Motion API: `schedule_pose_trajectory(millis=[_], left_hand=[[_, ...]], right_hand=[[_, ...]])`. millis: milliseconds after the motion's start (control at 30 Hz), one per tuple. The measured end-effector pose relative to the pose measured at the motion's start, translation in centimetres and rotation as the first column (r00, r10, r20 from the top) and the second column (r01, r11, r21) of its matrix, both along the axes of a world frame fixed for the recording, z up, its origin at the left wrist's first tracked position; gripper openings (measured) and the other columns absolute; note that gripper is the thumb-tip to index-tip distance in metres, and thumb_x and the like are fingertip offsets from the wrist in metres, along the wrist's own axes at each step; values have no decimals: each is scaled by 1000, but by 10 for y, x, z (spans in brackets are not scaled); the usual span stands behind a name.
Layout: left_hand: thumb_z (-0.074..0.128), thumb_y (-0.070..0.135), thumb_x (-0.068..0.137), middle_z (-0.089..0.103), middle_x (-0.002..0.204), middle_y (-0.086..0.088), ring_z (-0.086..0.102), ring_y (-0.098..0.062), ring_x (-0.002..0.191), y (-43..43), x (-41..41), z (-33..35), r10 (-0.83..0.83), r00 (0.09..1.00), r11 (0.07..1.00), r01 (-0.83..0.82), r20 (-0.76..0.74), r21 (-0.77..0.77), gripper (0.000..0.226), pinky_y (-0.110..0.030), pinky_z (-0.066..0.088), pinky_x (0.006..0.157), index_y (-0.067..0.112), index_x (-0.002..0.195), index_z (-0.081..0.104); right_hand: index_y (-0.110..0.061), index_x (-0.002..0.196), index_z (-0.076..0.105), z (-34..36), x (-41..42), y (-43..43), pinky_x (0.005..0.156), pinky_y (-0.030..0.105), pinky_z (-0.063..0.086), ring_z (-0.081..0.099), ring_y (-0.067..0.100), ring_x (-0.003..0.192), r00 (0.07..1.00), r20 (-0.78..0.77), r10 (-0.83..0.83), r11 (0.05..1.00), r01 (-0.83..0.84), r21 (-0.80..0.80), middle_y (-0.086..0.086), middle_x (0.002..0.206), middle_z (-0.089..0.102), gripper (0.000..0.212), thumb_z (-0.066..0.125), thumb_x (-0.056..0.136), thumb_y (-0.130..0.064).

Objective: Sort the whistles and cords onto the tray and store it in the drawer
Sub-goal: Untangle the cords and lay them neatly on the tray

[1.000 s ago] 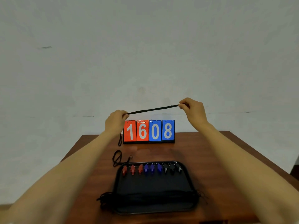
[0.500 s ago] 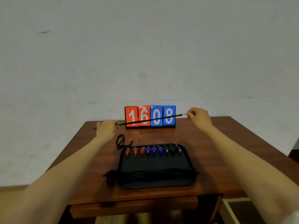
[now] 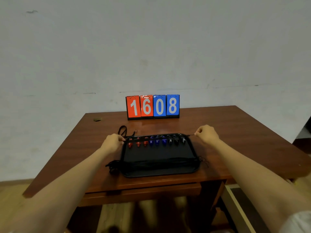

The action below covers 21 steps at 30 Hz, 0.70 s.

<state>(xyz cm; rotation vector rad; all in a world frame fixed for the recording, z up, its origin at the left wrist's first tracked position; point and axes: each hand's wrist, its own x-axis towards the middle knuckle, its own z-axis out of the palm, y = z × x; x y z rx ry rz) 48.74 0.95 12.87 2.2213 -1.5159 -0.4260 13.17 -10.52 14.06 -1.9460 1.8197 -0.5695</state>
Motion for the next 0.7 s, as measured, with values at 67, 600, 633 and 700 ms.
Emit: schedule_pose_trajectory(millis=[67, 600, 633, 700], left_hand=[[54, 12, 94, 65, 119, -13, 58, -29, 115, 3, -1, -8, 1, 1000, 1000, -1, -27, 20, 23, -36, 43, 98, 6, 111, 68], [60, 17, 91, 70, 102, -9, 63, -22, 87, 21, -7, -53, -3, 1000, 989, 2, 6, 149, 13, -33, 53, 78, 11, 93, 71], [59, 18, 92, 70, 102, -8, 62, -21, 85, 22, -8, -55, -3, 1000, 989, 2, 12, 149, 13, -34, 53, 77, 12, 93, 71], [60, 20, 91, 69, 104, -6, 62, -21, 86, 24, -10, -58, -6, 1000, 989, 3, 21, 148, 13, -33, 53, 78, 15, 95, 71]], right_hand=[[-12, 67, 62, -11, -6, 5, 62, 30, 47, 62, 23, 73, 1000, -17, -14, 999, 15, 40, 3, 97, 71, 27, 57, 93, -19], [-4, 75, 69, -52, -26, 25, 67, 35, 53, 62, 27, 73, 997, -78, -19, 974, 36, 222, 15, 89, 72, 21, 69, 85, -21], [-1, 79, 71, -53, -26, 26, 67, 35, 52, 62, 27, 73, 996, -87, -18, 974, 37, 225, 14, 87, 71, 21, 68, 85, -21], [2, 89, 72, -55, -26, 27, 63, 34, 50, 59, 26, 69, 994, -105, -17, 973, 40, 226, 11, 79, 68, 24, 67, 86, -21]])
